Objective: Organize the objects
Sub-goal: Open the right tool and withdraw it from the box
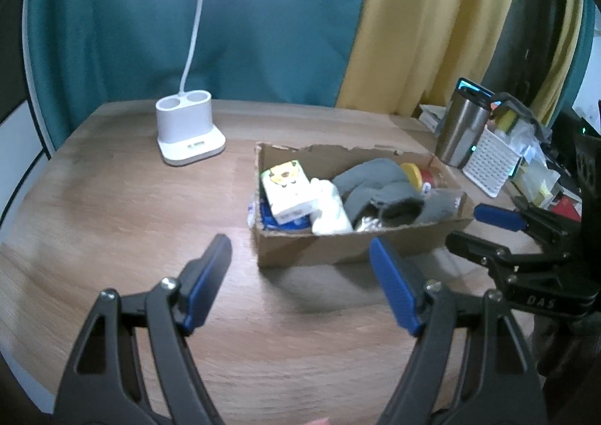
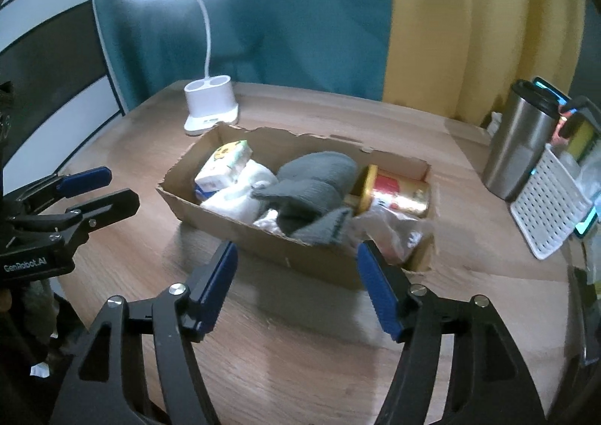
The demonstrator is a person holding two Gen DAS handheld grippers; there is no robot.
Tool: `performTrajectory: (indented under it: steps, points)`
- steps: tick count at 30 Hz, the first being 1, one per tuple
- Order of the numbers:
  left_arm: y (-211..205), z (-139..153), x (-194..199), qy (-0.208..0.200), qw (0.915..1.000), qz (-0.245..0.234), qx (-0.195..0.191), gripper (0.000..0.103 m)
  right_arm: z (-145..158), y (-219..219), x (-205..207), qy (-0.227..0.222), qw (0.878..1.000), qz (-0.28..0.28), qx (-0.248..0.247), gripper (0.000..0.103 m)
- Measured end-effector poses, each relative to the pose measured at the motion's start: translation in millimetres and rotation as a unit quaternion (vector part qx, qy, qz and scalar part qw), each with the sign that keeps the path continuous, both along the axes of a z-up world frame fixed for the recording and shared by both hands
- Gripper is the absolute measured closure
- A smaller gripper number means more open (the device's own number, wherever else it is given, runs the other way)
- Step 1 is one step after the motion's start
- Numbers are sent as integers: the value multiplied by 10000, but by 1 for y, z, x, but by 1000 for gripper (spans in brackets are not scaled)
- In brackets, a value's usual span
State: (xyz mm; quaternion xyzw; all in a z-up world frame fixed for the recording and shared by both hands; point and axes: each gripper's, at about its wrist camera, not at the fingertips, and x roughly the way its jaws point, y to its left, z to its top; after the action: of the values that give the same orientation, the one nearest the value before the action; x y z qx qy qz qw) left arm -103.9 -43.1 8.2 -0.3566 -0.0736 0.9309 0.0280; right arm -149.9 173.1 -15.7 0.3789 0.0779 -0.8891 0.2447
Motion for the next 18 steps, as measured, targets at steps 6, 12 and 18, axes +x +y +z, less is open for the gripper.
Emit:
performTrajectory:
  steps: [6,12,18]
  points:
    - [9,1,3,-11,10000,-75,-8,25,0,12,6,31,9999,-151,7,33]
    - [16,2,8,29,9998,-191,23,8,1,21,10,47,9996,-265,9,25]
    - [19,-1,10,-26,9999,-163,9,7,1,31,18,120,9991,-412,58,24]
